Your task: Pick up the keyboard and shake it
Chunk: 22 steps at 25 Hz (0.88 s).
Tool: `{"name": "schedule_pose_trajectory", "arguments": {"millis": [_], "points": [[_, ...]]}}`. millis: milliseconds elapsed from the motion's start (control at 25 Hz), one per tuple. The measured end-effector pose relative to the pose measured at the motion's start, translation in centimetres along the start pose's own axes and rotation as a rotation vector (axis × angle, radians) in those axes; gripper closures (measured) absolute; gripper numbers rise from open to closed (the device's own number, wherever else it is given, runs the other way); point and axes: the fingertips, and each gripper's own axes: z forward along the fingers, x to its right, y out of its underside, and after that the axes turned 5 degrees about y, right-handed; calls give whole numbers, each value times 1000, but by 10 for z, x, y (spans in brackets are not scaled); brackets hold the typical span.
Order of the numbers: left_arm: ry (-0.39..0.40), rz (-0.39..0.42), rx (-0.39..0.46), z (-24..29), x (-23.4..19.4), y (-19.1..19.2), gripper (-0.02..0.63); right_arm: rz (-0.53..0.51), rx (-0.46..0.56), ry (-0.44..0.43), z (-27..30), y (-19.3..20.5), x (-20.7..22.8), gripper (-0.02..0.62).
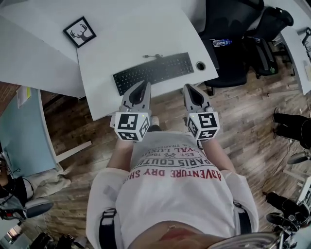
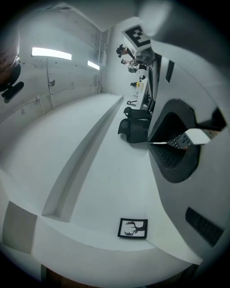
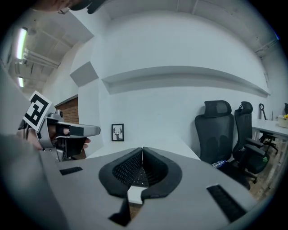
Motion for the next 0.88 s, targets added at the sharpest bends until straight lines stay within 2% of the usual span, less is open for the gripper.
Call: {"name": "schedule_pose_trajectory", "arguments": {"millis": [160,280,520,760,880], "points": [[-14,18,-2,21,-39,-10,575,-7,-14,-16,48,-9,-10,571],[-32,-4,-24,28,-60,-5,575,-8,-35,-32,72,-7,-14,571],[-110,-6,-55,37,-93,-4,575,-8,-58,-69,115,-11,-6,571],[-239,-32,-50,46,-113,-2,575,-44,-83,-186,152,-11,4,569],[-280,-62,-66,53,-119,9,575,-38,-109,-312,169,-9,7,571]]}}
